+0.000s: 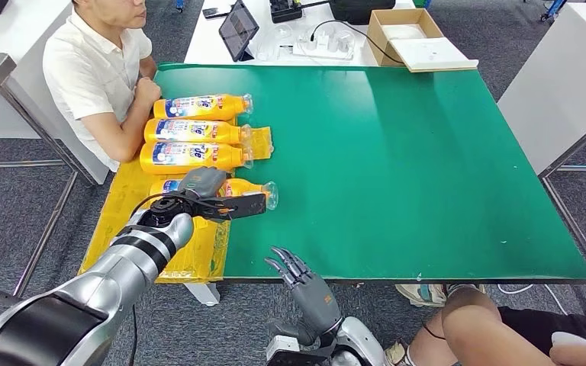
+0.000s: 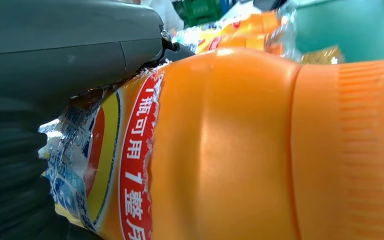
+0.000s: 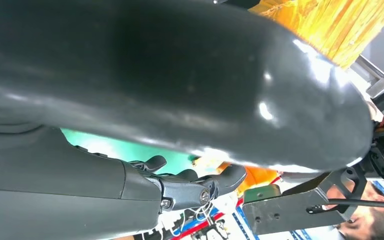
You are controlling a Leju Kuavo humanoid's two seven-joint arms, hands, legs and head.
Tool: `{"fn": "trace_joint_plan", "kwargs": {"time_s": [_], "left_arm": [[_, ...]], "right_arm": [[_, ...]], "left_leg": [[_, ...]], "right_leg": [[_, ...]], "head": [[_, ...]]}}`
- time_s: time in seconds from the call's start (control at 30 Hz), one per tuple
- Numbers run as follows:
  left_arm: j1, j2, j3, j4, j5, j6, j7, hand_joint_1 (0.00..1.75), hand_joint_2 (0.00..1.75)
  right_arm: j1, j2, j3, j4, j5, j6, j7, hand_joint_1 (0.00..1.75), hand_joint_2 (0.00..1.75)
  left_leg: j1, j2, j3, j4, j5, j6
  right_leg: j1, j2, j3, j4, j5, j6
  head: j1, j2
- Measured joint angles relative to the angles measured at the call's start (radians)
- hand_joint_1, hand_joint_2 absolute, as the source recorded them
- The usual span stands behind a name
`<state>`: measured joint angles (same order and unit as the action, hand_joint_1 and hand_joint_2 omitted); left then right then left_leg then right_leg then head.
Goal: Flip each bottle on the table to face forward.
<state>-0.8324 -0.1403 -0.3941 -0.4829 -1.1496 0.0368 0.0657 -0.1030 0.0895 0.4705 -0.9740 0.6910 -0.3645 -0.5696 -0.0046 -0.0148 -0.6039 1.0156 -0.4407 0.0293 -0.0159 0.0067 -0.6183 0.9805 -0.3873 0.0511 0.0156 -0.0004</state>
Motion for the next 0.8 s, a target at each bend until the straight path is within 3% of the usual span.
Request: {"fn": "trace_joint_plan", "kwargs": {"time_s": [0.3, 0.8], "left_arm": [[-0.028, -0.023, -0.013, 0.055, 0.016, -0.089, -0.017, 1.75, 1.75], [-0.033, -0.031, -0.015, 0.088, 0.019, -0.094, -0.02, 1.75, 1.75]], "right_arm": [[-0.019, 0.014, -0.008, 0.044, -0.034, -0.001, -0.025, 0.0, 0.0], [-0.027, 0.022, -0.015, 0.079, -0.037, -0.001, -0.03, 0.0, 0.0]], "left_leg": [[0.0, 0.0, 0.0, 0.0, 0.0, 0.0], [0.0, 0.0, 0.0, 0.0, 0.0, 0.0]], "right_leg": [[0.0, 0.0, 0.0, 0.0, 0.0, 0.0], [0.0, 0.0, 0.0, 0.0, 0.0, 0.0]], "head": [[0.0, 0.0], [0.0, 0.0]]}}
